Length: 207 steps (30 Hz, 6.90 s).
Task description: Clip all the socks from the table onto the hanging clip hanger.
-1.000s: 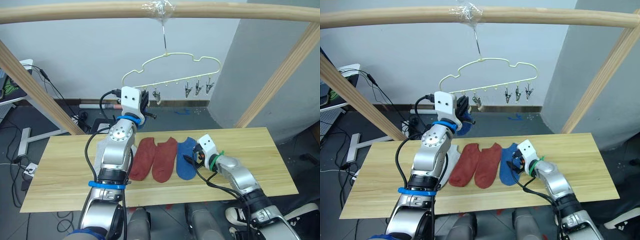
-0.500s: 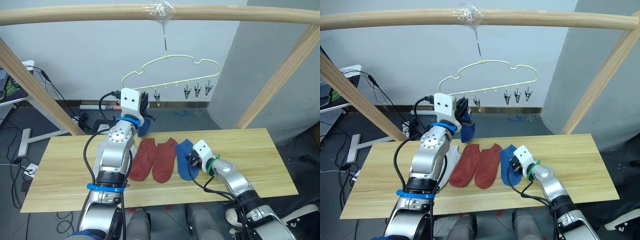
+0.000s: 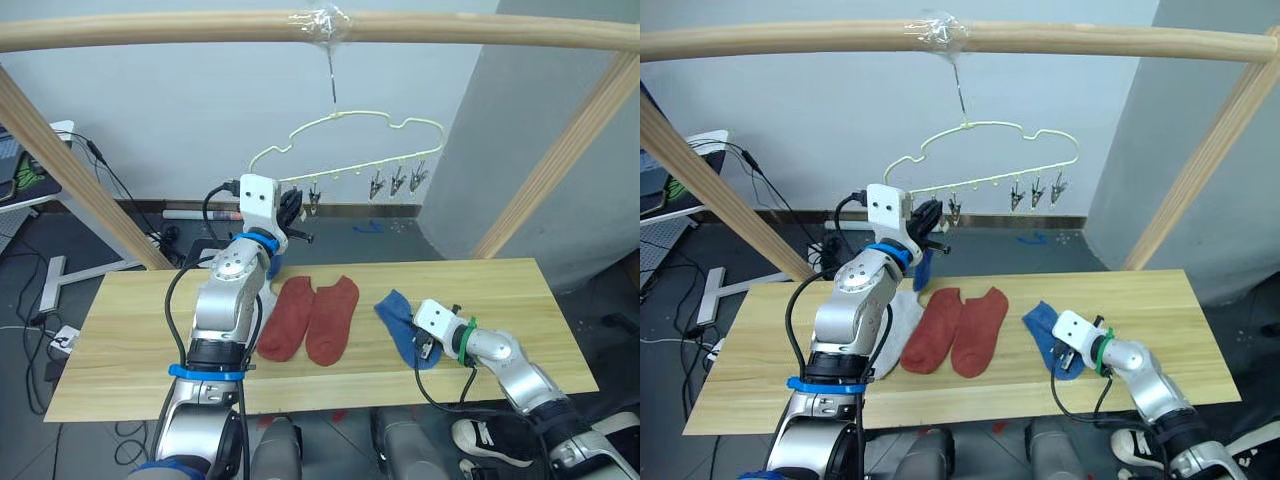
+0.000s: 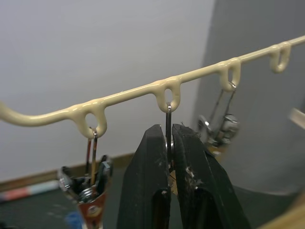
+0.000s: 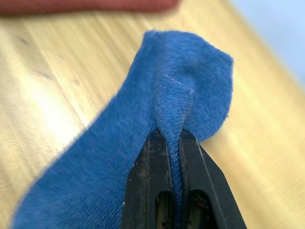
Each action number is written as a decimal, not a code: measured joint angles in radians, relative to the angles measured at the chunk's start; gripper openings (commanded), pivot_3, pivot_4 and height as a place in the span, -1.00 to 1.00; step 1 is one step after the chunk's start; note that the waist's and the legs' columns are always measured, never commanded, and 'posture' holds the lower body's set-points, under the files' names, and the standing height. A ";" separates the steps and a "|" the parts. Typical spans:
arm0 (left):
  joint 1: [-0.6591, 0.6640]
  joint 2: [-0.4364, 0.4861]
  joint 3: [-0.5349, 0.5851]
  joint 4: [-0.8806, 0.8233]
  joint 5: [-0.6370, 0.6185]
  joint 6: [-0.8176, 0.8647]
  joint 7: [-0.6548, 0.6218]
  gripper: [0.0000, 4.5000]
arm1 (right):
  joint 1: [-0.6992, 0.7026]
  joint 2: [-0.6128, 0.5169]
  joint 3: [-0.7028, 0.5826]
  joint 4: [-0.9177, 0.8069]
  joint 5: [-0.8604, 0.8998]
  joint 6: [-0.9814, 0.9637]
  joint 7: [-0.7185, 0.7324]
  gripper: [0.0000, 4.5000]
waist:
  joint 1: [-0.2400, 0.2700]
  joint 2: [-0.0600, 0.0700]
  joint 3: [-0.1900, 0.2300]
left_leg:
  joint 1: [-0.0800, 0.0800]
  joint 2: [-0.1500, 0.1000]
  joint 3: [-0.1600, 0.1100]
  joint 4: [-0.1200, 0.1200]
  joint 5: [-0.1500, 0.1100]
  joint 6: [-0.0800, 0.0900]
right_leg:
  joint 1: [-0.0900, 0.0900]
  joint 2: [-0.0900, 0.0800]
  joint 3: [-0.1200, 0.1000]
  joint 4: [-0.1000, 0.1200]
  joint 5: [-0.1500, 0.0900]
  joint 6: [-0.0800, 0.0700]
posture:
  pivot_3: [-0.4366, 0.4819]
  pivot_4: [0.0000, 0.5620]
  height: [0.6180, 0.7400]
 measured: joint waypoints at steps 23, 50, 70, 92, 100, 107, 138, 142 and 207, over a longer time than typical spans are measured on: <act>-0.125 0.066 0.291 0.025 -0.587 0.679 -0.024 -1.00 | -0.246 0.082 -0.001 -0.070 0.013 -0.215 0.064 -0.99 | 0.006 -0.004 0.015 | -0.001 0.000 -0.002 -0.001 0.000 -0.001 | 0.000 0.000 -0.001 -0.001 0.000 0.000 | -0.04 -0.17 1.00; -0.046 0.091 0.250 -0.068 -0.660 0.721 -0.037 -0.06 | -0.283 0.091 -0.001 -0.072 0.009 -0.211 0.067 -1.00 | 0.008 -0.004 0.015 | -0.003 0.000 -0.001 -0.001 0.000 -0.001 | -0.002 -0.001 -0.001 -0.001 0.000 0.000 | -0.04 -0.20 1.00; 0.144 0.332 0.346 -0.381 -0.898 0.872 0.089 1.00 | -0.349 0.285 -0.027 0.136 0.121 -0.081 0.080 -0.20 | 0.036 -0.004 0.015 | -0.003 0.000 -0.001 -0.003 0.000 -0.001 | -0.004 -0.001 -0.001 0.000 0.000 -0.001 | 0.14 -0.19 1.00; 0.217 0.132 -0.260 -0.343 -0.030 -0.042 0.043 0.09 | -0.031 0.232 -0.287 -0.511 0.323 0.567 -0.067 1.00 | 0.067 -0.003 0.016 | -0.011 0.000 -0.001 -0.001 -0.001 -0.001 | -0.010 -0.001 -0.001 -0.001 -0.004 -0.007 | -0.07 -0.08 1.00; 0.067 -0.048 -0.274 0.001 0.170 -0.268 0.156 0.09 | -0.051 0.236 -0.346 -0.668 0.449 0.713 -0.115 1.00 | 0.051 -0.003 0.017 | -0.013 0.000 -0.001 0.000 -0.001 -0.001 | -0.011 -0.001 -0.001 -0.002 -0.001 -0.002 | -0.14 -0.04 1.00; -0.012 -0.074 -0.233 0.178 0.231 -0.384 0.184 0.09 | -0.085 0.222 -0.359 -0.680 0.461 0.760 -0.161 1.00 | 0.030 -0.001 0.018 | -0.014 0.000 -0.001 -0.001 -0.001 -0.001 | -0.013 -0.001 -0.001 -0.001 0.000 -0.001 | -0.24 -0.05 1.00; -0.127 -0.113 -0.178 0.349 0.327 -0.539 0.282 0.09 | -0.141 0.161 -0.372 -0.707 0.504 0.797 -0.183 1.00 | 0.012 -0.001 0.018 | -0.017 -0.001 -0.001 -0.001 -0.001 -0.001 | -0.014 -0.001 -0.001 -0.002 0.000 0.000 | -0.31 -0.13 1.00; -0.128 -0.119 -0.177 0.363 0.327 -0.544 0.288 0.09 | -0.144 0.155 -0.372 -0.708 0.512 0.804 -0.184 1.00 | 0.010 -0.001 0.018 | -0.017 -0.001 -0.001 0.000 -0.001 -0.001 | -0.014 -0.001 -0.001 -0.001 0.000 0.000 | -0.31 -0.13 1.00; -0.153 -0.129 -0.152 0.392 0.377 -0.573 0.327 -0.36 | -0.146 0.134 -0.355 -0.712 0.524 0.817 -0.218 1.00 | -0.001 -0.001 0.018 | -0.016 -0.001 -0.001 0.000 -0.001 -0.001 | -0.014 -0.001 -0.001 -0.001 0.000 0.000 | -0.30 -0.13 1.00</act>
